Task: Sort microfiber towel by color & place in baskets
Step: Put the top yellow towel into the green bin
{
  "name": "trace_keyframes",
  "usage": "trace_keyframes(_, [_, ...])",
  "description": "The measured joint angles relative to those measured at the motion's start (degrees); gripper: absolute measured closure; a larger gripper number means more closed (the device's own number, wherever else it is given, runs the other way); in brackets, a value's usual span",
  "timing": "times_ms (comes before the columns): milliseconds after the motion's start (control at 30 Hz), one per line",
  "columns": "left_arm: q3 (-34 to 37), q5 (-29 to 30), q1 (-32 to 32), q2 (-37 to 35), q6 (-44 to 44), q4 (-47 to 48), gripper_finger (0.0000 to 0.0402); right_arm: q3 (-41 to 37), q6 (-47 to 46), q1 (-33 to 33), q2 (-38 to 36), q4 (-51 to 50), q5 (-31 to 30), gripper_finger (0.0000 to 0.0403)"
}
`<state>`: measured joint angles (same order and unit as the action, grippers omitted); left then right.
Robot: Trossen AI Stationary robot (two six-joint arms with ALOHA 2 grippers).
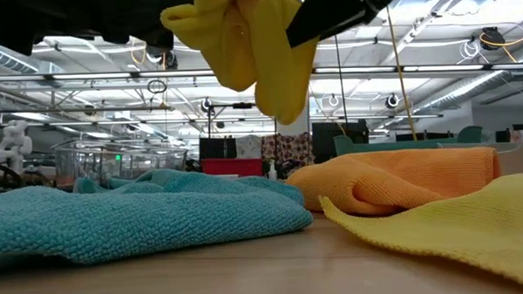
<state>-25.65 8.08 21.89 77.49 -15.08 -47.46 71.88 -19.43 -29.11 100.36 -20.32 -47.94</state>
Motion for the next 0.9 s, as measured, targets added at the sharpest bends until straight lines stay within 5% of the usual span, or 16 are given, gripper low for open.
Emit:
trace_keyframes(167, [0.0, -0.2, -0.4, 0.0, -0.7, 0.5, 0.0384, 0.0, 6.6, 0.1, 0.0, 7.6, 0.1, 0.0371])
trace_keyframes(267, [0.0, -0.3, -0.6, 0.0, -0.8, 0.4, 0.0384, 0.0, 10.0, 0.1, 0.0, 12.0, 0.2, 0.0394])
trace_keyframes(900, [0.0, -0.5, -2.0, 0.0, -1.9, 0.4, 0.0384, 0.0, 8.1, 0.1, -0.1, 15.9, 0.0, 0.0221])
